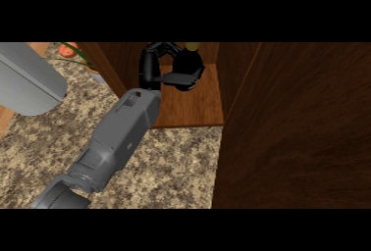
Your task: Pick up the wine, place it into the cabinet and close the cabinet
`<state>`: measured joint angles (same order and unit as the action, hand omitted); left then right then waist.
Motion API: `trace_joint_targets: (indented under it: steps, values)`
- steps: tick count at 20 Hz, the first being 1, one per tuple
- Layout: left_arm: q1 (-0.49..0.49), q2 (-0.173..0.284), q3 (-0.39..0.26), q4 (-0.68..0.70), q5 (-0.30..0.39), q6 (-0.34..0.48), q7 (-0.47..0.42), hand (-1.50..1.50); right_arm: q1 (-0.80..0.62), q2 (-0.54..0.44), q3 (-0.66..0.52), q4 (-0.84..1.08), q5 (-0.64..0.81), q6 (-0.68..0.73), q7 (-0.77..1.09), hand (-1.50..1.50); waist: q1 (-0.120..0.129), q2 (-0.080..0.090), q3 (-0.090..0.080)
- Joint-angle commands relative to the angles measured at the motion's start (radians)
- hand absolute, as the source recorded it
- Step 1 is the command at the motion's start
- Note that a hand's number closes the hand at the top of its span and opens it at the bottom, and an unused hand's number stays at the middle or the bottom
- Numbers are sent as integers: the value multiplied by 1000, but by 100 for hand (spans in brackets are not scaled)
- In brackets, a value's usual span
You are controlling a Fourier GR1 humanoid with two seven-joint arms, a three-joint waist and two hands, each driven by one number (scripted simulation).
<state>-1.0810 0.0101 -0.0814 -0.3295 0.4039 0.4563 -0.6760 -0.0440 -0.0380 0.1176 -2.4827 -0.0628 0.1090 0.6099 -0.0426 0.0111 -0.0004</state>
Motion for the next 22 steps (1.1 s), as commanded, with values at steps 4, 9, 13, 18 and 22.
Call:
trace_joint_targets:
  steps: [4, 9, 13, 18, 22]
  values:
    - [-52, -10, 81, 86, 72, -23, -1, 150, -33, 13, 20, -20, -43, -7, 28, -150, -7, 4, 0]
    - [-74, -10, 136, 112, 116, -66, -11, 150, 17, 20, 20, -22, -38, 6, -32, -150, -14, 6, 0]
    - [-53, -10, 147, 150, 107, -91, -39, 150, 48, 7, 39, -55, -36, 16, -2, -150, -12, 5, 0]
    - [-79, -10, 147, 173, 95, -64, -44, 150, -7, 28, 48, -38, 6, -21, 13, -150, -8, 4, 0]
    - [-56, -1, 143, 205, 69, -59, -101, 150, -25, 18, 61, -49, -13, -6, 30, -150, -22, 12, -1]
